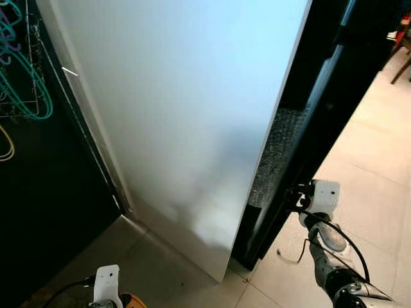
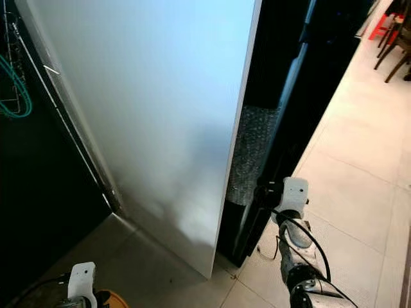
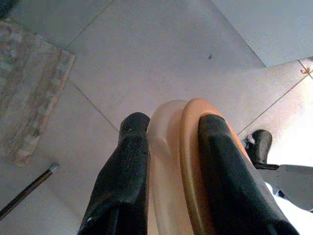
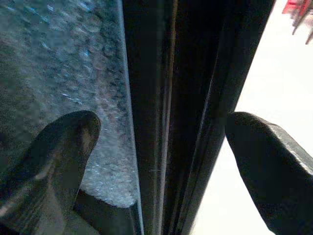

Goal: Restocking fridge

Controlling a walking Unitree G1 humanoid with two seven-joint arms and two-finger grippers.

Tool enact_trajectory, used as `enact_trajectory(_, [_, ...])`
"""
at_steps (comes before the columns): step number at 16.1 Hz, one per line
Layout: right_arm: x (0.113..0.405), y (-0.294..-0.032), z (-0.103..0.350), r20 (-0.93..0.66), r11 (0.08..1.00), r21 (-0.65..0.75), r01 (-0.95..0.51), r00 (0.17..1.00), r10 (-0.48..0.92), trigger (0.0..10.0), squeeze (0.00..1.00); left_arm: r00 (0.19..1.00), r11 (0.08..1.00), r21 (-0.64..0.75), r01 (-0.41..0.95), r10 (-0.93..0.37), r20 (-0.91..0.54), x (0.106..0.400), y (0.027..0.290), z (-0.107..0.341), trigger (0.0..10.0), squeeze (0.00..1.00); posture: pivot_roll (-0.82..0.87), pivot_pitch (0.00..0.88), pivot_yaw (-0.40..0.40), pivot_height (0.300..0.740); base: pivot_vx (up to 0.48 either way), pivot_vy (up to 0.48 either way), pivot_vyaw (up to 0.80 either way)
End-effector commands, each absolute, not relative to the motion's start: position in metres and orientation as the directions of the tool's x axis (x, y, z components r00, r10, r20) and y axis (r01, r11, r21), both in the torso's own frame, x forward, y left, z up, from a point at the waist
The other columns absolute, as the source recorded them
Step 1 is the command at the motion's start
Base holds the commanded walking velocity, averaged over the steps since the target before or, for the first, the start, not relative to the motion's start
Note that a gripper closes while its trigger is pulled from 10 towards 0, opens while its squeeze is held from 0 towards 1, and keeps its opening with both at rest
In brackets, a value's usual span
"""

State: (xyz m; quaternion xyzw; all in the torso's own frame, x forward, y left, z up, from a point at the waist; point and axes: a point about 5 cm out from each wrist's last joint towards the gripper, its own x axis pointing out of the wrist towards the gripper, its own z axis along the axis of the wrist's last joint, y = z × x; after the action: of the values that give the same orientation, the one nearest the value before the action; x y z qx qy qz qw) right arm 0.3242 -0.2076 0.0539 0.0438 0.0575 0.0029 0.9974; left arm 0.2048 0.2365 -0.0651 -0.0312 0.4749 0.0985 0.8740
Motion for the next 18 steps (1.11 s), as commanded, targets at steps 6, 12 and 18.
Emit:
enact_trajectory(6, [0.342, -0.215, 0.078, -0.076, 0.997, 0.070, -0.029, 0.996, 0.035, 10.0, 0.00, 0.520, 0.983, 0.051, -0.179, 0.138, -0.843, 0.201, 0.237, -0.067, 10.0, 0.00, -0.04, 0.000, -0.035, 0.740, 0.000, 0.000, 0.00])
enact_trajectory(12, [0.359, -0.215, 0.100, -0.064, 0.997, 0.060, -0.040, 0.997, 0.044, 10.0, 0.00, 0.521, 0.981, 0.042, -0.187, 0.136, -0.843, 0.203, 0.236, -0.067, 10.0, 0.00, -0.03, 0.000, -0.043, 0.740, 0.000, 0.000, 0.00])
enact_trajectory(18, [0.361, -0.236, 0.112, -0.041, 0.993, -0.002, 0.115, 0.993, -0.115, 10.0, 0.00, 0.520, 0.981, 0.040, -0.191, 0.136, -0.843, 0.204, 0.235, -0.066, 10.0, 0.00, -0.03, 0.000, -0.049, 0.740, 0.000, 0.000, 0.00])
